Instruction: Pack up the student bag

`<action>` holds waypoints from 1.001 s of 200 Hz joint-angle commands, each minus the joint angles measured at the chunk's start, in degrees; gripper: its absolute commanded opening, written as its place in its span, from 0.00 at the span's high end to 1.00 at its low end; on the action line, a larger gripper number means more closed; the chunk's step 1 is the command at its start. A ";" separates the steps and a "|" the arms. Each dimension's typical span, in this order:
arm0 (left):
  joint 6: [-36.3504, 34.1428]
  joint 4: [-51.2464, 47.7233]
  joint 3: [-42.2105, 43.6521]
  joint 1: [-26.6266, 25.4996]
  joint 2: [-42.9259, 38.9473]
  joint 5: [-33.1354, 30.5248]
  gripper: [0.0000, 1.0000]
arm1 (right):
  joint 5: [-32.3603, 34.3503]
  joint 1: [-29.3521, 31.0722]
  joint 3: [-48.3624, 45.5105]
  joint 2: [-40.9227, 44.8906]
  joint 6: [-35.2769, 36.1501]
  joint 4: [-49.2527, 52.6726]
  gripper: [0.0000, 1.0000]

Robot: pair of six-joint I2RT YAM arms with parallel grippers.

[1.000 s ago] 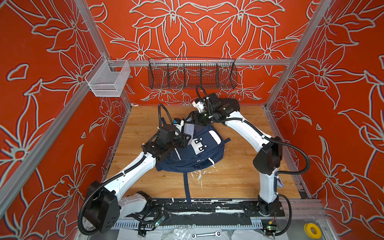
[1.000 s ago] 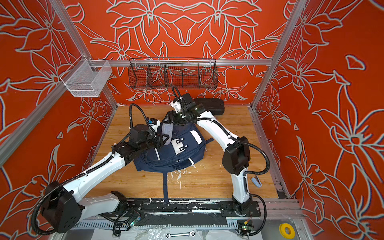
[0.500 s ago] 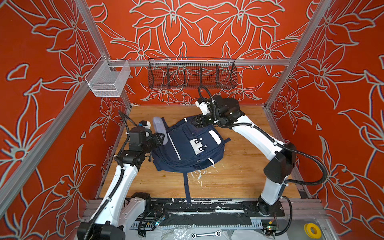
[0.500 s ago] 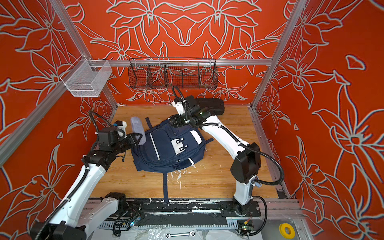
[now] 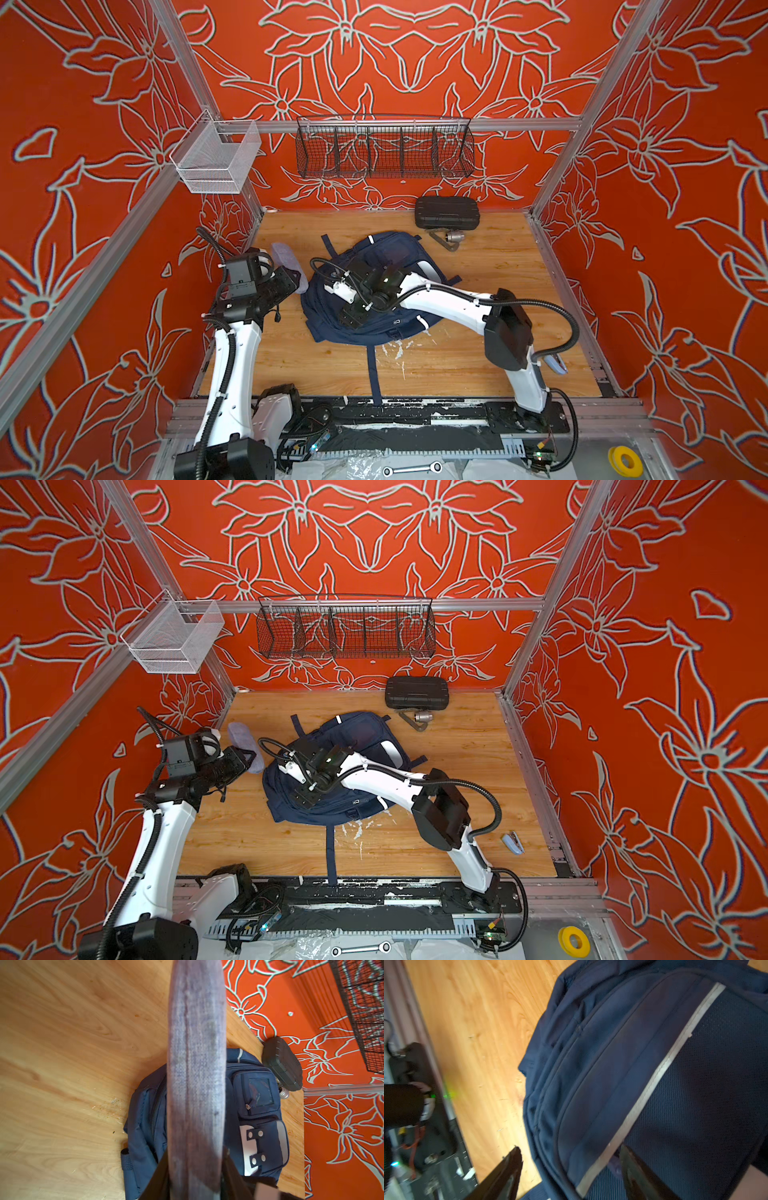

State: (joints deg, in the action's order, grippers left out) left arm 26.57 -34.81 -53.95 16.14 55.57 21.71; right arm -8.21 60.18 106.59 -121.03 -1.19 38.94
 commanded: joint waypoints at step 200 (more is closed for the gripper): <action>4.70 12.92 12.57 -3.67 5.08 21.29 0.98 | -6.08 -8.37 -5.05 8.89 -13.40 -12.34 1.00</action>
State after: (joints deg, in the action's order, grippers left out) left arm 28.42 -29.12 -41.58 14.70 57.52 38.00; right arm -9.19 52.25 103.11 -114.85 -11.79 32.51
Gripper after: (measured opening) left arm 0.305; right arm 0.089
